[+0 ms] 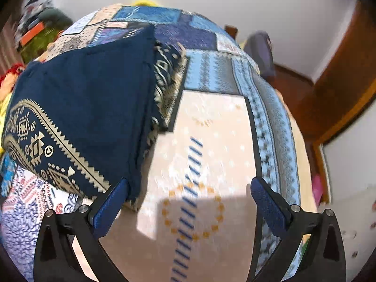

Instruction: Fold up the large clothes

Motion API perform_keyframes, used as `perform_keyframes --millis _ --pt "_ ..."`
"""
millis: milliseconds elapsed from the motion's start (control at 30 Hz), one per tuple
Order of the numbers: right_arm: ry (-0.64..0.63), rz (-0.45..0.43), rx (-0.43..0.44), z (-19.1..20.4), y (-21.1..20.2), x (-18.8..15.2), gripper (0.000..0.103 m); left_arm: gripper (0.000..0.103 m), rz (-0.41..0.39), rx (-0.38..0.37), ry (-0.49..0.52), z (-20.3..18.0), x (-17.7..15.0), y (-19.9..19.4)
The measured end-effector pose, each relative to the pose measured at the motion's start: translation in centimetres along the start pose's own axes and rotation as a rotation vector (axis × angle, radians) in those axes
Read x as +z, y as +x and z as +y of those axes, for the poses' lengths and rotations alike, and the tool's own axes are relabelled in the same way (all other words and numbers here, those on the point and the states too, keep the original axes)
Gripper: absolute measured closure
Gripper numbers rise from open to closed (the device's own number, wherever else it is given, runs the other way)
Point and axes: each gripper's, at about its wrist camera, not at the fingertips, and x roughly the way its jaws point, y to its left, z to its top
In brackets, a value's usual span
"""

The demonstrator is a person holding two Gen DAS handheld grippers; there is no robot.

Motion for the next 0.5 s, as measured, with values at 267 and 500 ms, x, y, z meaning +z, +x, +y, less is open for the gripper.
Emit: perform_keyframes --millis 267,500 --pt "-0.018 -0.098 0.050 2.0 -4.7 0.5 0.000 0.013 0.038 -0.278 -0.061 -3.4 -0.8 -0.6" --pt "-0.058 -0.150 0.149 6.1 -7.1 1.1 0.000 0.014 0.149 -0.501 -0.198 -6.4 -0.5 4.4"
